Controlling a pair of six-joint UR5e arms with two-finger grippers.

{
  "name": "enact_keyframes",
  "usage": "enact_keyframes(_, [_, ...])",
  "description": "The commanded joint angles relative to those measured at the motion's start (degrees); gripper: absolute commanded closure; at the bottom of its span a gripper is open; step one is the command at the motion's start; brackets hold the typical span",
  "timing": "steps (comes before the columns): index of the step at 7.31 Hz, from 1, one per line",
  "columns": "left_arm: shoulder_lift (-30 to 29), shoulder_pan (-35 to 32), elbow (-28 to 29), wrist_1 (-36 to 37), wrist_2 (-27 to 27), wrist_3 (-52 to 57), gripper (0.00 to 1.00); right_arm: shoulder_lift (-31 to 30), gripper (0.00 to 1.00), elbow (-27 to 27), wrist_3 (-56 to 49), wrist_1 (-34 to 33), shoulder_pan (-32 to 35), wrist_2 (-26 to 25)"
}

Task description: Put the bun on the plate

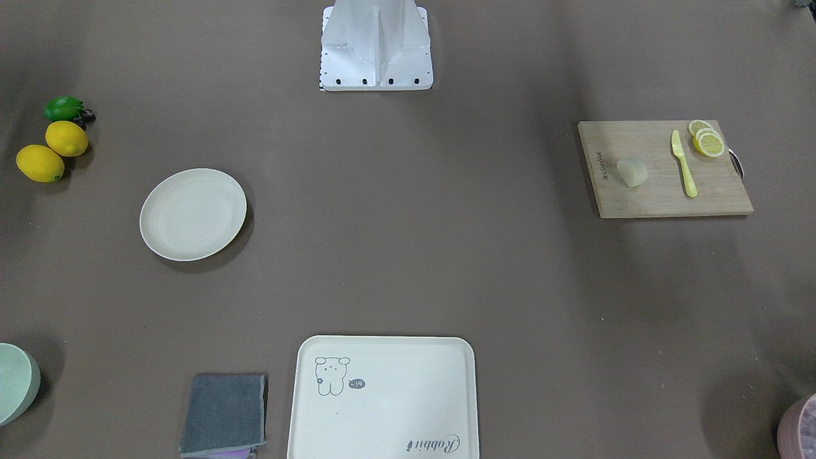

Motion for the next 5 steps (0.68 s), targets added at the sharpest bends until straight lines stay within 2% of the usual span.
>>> enact_keyframes(1, [0.1,-0.2,-0.2,-0.1,-0.2,-0.1,0.02,0.0,0.00,-0.4,-0.2,0.0,-0.1,2.5])
enact_keyframes(4, [0.0,-0.5,-0.9,-0.3,-1.7,-0.4,0.02,0.2,0.00,-0.7,0.1,2.3,-0.1,2.3])
enact_keyframes(5, [0.4,-0.6,-1.6,-0.8,-2.3,-0.7,0.02,0.0,0.00,-0.7,0.1,2.6,-0.1,4.2])
